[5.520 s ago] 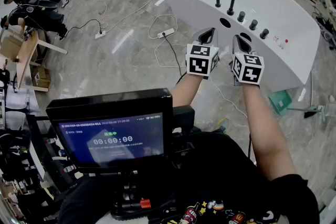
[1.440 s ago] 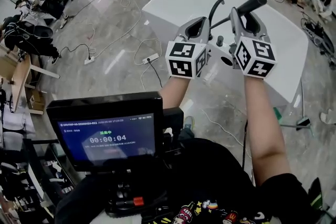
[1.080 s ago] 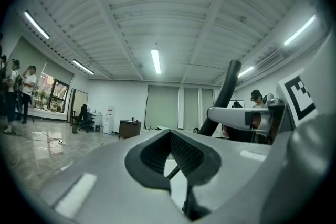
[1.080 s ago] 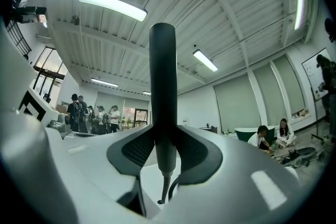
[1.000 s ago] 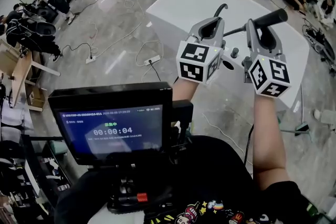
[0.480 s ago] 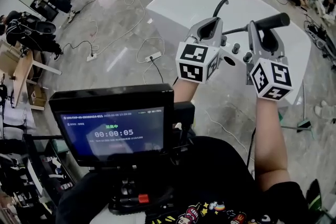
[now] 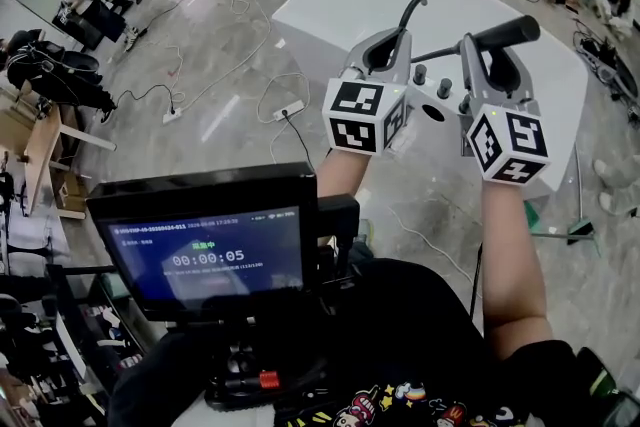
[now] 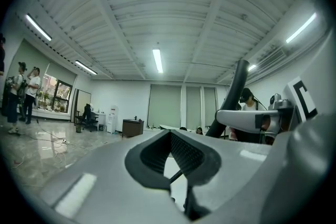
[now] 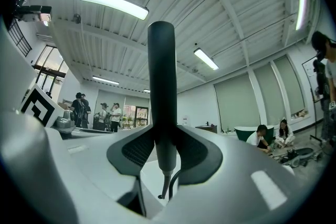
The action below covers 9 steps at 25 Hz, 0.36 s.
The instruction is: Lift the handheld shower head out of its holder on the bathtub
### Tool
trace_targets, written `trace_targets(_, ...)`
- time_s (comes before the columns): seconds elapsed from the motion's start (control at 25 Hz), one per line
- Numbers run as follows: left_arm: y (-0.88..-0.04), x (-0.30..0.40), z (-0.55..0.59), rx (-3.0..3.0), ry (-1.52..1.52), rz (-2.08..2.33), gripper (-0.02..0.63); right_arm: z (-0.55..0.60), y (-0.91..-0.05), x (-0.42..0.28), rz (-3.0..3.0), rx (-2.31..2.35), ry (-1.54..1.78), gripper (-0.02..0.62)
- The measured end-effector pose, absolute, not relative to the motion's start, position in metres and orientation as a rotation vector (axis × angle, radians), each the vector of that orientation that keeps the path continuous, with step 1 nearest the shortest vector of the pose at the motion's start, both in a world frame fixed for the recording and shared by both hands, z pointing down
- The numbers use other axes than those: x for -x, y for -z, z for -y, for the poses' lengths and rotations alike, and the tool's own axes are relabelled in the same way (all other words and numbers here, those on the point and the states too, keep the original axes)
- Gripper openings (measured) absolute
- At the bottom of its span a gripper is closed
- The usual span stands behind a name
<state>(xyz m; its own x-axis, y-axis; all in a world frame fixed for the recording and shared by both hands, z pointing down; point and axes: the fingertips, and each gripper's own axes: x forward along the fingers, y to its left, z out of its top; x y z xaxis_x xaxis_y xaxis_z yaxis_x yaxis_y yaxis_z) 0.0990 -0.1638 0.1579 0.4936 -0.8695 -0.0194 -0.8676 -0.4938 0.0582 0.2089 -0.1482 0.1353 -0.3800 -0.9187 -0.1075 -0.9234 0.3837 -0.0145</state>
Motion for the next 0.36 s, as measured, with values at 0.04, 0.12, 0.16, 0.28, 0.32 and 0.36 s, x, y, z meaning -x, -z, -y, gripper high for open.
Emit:
trace_targets(0.04, -0.1581, -0.1002, 0.1631, -2.68, 0.07, 1.559, 0.0, 0.1479, -0.1356, -0.2104, -2.528, 1.692, -0.072, 0.155)
trace_targets(0.12, -0.1572, -0.1022, 0.1618, -2.682, 0.068, 1.556, 0.0, 0.1472, -0.1353, -0.2125, -2.526, 1.697, -0.07, 0.155)
trace_targets(0.16, -0.1571, -0.1025, 0.1614, -2.682, 0.067, 1.554, 0.0, 0.1469, -0.1355, -0.2129, -2.526, 1.7, -0.068, 0.155)
trace_targets(0.28, -0.1593, -0.1018, 0.1602, -2.684, 0.063, 1.55, 0.0, 0.1463, -0.1383, -0.2123, -2.525, 1.706, -0.065, 0.155)
trace_targets(0.32, -0.1602, -0.1012, 0.1598, -2.684, 0.063, 1.55, 0.0, 0.1462, -0.1395, -0.212, -2.523, 1.708, -0.064, 0.155)
trace_targets(0.36, -0.1612, -0.1007, 0.1595, -2.685, 0.063, 1.549, 0.0, 0.1462, -0.1406, -0.2117, -2.522, 1.71, -0.064, 0.155)
